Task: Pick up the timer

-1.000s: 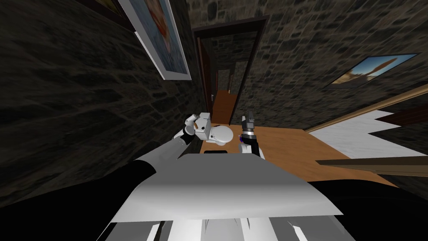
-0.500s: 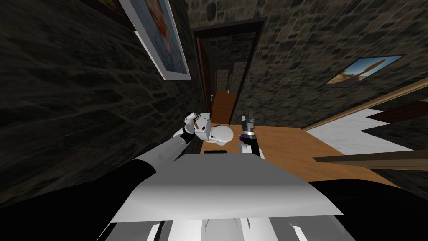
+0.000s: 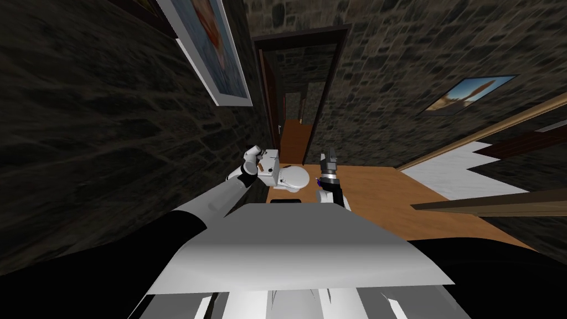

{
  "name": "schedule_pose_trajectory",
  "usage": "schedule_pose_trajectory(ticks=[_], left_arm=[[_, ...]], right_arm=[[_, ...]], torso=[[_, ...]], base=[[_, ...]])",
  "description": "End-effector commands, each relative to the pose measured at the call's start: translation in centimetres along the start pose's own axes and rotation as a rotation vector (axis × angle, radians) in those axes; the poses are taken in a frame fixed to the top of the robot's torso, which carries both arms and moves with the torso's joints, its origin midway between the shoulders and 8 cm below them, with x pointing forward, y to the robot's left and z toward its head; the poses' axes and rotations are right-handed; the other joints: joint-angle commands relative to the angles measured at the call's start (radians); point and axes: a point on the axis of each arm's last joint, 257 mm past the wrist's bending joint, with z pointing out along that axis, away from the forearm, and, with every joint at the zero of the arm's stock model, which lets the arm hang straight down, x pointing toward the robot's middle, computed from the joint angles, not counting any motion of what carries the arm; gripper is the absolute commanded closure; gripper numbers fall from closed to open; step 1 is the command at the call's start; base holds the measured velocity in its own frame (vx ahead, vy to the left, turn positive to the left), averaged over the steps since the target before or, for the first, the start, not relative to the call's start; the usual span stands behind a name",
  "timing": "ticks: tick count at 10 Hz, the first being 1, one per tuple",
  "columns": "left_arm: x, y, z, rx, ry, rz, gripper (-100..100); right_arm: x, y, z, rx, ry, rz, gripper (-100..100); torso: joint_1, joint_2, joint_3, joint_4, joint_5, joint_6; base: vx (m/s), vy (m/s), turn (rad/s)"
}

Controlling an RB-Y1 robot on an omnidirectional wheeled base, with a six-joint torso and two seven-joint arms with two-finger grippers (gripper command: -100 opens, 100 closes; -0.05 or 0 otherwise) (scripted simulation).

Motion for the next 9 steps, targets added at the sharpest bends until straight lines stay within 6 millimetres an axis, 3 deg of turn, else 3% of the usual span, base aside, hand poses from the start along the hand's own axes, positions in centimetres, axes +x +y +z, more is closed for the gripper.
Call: schedule_pose_trajectory(ticks=[1, 9], left_arm=[[0.8, 0.3, -0.3, -0.030, -0.006, 0.053, -100], [2.0, 2.2, -1.6, -0.168, -0.056, 0.248, -100]], right_arm=[[0.0, 0.0, 0.0, 0.000, 0.000, 0.000, 0], [0.0, 0.0, 0.0, 0.000, 0.000, 0.000, 0]], torso=[[0.000, 0.000, 0.000, 0.000, 0.000, 0.000], [0.000, -0.001, 0.000, 0.000, 0.000, 0.000]], base=[[0.008, 0.048, -0.060], [0.012, 0.040, -0.042]])
